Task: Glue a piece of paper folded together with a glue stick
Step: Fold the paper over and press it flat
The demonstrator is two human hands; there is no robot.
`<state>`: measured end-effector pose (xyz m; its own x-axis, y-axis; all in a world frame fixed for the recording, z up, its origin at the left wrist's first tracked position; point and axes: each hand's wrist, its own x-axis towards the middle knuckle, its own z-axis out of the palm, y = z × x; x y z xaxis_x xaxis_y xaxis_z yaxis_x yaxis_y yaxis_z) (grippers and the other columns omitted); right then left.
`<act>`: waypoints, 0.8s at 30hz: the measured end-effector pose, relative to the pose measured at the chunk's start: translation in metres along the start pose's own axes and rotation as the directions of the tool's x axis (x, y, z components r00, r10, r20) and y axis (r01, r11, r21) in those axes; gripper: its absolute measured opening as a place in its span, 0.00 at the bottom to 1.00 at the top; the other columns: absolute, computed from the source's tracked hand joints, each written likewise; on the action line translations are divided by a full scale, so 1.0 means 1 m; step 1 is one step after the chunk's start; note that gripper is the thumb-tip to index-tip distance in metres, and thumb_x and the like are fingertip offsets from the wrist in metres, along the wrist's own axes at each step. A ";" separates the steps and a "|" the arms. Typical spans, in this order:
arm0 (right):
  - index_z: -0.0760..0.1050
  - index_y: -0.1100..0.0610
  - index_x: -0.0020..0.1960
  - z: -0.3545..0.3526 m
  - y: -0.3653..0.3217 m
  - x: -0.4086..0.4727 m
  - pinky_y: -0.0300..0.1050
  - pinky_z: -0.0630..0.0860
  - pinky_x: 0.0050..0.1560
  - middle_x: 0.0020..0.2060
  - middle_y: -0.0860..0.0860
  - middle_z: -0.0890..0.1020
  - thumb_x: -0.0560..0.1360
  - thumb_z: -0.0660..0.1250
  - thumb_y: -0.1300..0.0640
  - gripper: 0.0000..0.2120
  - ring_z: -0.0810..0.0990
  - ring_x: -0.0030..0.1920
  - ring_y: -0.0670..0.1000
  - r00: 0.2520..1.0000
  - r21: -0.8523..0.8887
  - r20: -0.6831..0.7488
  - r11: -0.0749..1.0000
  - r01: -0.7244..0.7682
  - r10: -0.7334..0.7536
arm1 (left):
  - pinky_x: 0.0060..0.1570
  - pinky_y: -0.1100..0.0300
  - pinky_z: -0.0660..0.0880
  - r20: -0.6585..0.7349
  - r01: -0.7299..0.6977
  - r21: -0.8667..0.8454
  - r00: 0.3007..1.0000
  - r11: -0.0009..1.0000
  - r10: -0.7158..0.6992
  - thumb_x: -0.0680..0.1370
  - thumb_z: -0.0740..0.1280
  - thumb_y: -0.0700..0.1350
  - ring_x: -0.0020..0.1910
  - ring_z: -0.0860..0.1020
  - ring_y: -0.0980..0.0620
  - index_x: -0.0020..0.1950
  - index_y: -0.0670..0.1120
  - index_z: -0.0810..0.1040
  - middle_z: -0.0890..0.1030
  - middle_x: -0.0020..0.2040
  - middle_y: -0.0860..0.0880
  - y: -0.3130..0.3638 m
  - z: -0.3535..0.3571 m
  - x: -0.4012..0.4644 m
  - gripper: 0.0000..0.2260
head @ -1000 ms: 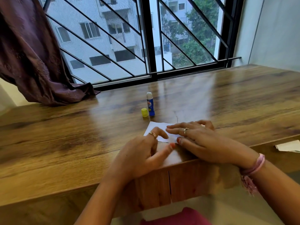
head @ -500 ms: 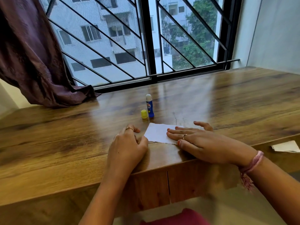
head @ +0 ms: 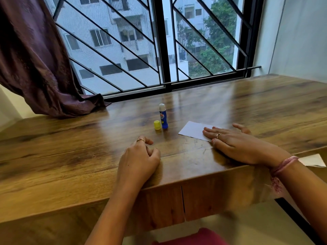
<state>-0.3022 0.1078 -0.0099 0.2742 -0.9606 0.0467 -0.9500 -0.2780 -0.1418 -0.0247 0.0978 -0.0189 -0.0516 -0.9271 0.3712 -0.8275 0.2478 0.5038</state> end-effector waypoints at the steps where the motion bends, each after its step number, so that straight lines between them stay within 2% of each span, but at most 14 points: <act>1: 0.51 0.41 0.75 0.000 0.001 0.002 0.49 0.39 0.71 0.74 0.35 0.52 0.80 0.42 0.45 0.23 0.46 0.69 0.30 1.000 0.000 0.005 1.000 -0.018 0.018 | 0.35 0.61 0.70 0.001 -0.004 0.004 1.000 1.000 0.004 0.75 0.64 0.52 0.37 0.75 0.59 0.53 0.55 0.72 0.77 0.36 0.54 0.000 0.000 0.000 0.08; 5: 0.49 0.42 0.76 0.002 0.001 0.006 0.50 0.38 0.71 0.75 0.36 0.50 0.80 0.41 0.45 0.24 0.47 0.73 0.35 0.999 -0.013 0.015 0.999 -0.033 0.033 | 0.31 0.64 0.66 0.005 -0.015 0.024 1.000 1.000 0.015 0.76 0.64 0.53 0.35 0.74 0.60 0.53 0.56 0.71 0.77 0.35 0.54 -0.001 0.001 0.001 0.07; 11: 0.45 0.42 0.76 0.004 0.002 0.004 0.47 0.38 0.70 0.75 0.36 0.46 0.81 0.42 0.46 0.24 0.42 0.69 0.31 1.000 0.007 -0.030 1.000 -0.011 0.011 | 0.31 0.62 0.67 0.039 -0.015 0.031 0.999 0.999 0.014 0.76 0.63 0.57 0.35 0.74 0.61 0.51 0.58 0.71 0.77 0.35 0.55 -0.003 0.004 0.006 0.07; 13: 0.45 0.42 0.76 0.004 0.003 0.003 0.46 0.38 0.70 0.75 0.36 0.45 0.80 0.43 0.46 0.24 0.40 0.69 0.31 0.998 0.028 -0.061 1.000 0.001 0.001 | 0.31 0.61 0.67 0.065 0.011 -0.022 0.998 1.000 -0.010 0.76 0.63 0.58 0.35 0.74 0.60 0.51 0.57 0.72 0.77 0.35 0.55 -0.004 0.003 0.009 0.07; 16: 0.45 0.41 0.76 0.005 0.003 0.002 0.46 0.39 0.70 0.75 0.35 0.46 0.80 0.44 0.45 0.24 0.40 0.69 0.31 0.996 0.049 -0.094 0.999 0.003 0.002 | 0.36 0.58 0.74 0.158 0.087 -0.113 0.985 0.990 -0.068 0.75 0.65 0.58 0.39 0.77 0.56 0.51 0.55 0.73 0.78 0.40 0.54 -0.006 -0.001 0.019 0.09; 19: 0.47 0.41 0.76 0.006 0.003 0.001 0.43 0.40 0.69 0.75 0.36 0.48 0.80 0.45 0.45 0.24 0.41 0.68 0.30 0.993 0.072 -0.118 0.997 0.005 0.004 | 0.33 0.63 0.72 0.279 0.169 -0.179 0.953 0.969 -0.114 0.75 0.68 0.56 0.41 0.77 0.55 0.53 0.52 0.73 0.77 0.44 0.53 -0.004 -0.009 0.038 0.12; 21: 0.48 0.41 0.76 0.006 0.002 0.000 0.43 0.40 0.69 0.75 0.36 0.49 0.80 0.45 0.46 0.24 0.42 0.68 0.30 0.991 0.078 -0.131 0.997 0.006 0.004 | 0.33 0.64 0.69 0.278 0.173 -0.205 0.954 0.963 -0.112 0.74 0.70 0.55 0.41 0.76 0.57 0.54 0.50 0.73 0.77 0.45 0.53 -0.003 -0.013 0.052 0.14; 24: 0.48 0.42 0.76 0.006 0.000 -0.001 0.44 0.41 0.70 0.75 0.37 0.50 0.80 0.45 0.46 0.24 0.43 0.68 0.30 0.990 0.078 -0.143 0.997 0.002 0.009 | 0.35 0.67 0.68 0.237 0.107 -0.252 0.970 0.962 -0.046 0.74 0.71 0.52 0.43 0.74 0.59 0.58 0.47 0.74 0.76 0.45 0.54 0.002 -0.013 0.072 0.17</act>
<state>-0.3022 0.1088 -0.0156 0.2418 -0.9523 0.1862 -0.9349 -0.2800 -0.2180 -0.0229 0.0350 0.0194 -0.1448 -0.9777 0.1523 -0.6604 0.2101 0.7209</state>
